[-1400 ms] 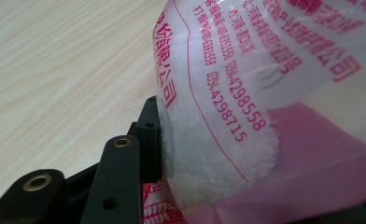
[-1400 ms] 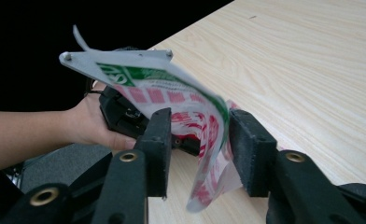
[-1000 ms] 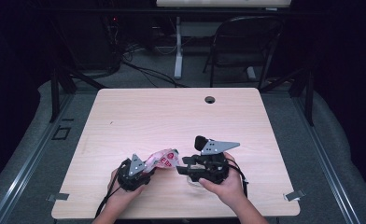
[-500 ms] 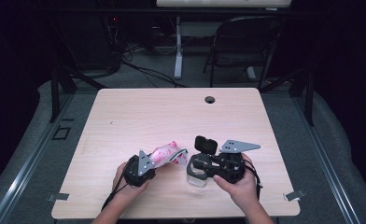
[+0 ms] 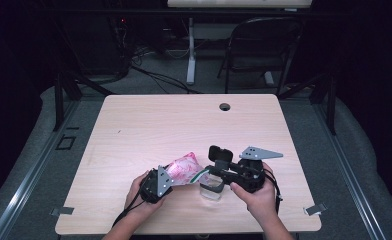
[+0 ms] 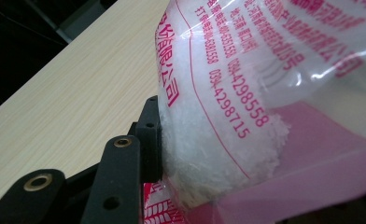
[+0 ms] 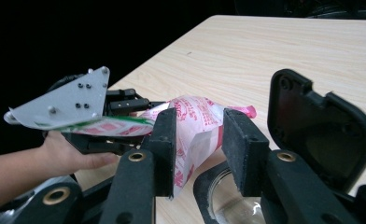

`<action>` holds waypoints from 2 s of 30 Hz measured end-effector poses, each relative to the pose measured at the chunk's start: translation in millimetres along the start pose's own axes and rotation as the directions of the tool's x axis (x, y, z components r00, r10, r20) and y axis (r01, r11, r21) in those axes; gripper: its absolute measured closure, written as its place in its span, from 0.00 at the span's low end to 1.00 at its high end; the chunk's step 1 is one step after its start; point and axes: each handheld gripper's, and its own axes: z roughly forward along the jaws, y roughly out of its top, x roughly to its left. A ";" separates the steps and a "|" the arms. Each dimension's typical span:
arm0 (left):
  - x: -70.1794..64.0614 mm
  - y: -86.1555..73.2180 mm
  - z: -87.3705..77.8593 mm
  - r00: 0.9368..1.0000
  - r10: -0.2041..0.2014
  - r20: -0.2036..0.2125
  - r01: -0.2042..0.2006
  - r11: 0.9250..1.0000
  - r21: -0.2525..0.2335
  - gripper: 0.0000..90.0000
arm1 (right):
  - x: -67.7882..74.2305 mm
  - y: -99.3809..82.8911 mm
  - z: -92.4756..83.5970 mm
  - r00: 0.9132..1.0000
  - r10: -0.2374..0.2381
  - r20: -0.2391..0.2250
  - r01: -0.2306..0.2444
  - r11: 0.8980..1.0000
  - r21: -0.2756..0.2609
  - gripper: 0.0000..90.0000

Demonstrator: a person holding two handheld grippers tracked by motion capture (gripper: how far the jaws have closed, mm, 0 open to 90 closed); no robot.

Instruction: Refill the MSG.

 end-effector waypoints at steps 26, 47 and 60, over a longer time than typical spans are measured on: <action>-2.8 0.8 2.2 0.999 0.015 -0.037 -0.015 1.000 0.005 0.66 | 13.0 -2.1 17.0 0.996 -0.060 -0.061 0.063 0.996 0.060 0.66; 0.3 13.6 4.9 0.989 0.073 -0.130 -0.073 0.997 0.010 0.67 | 8.8 0.2 24.1 0.998 -0.055 -0.033 0.057 0.995 0.081 0.71; -3.1 19.2 5.5 0.981 0.111 -0.160 -0.114 0.994 -0.005 0.67 | 5.9 1.7 21.4 0.998 -0.054 -0.025 0.056 0.996 0.074 0.86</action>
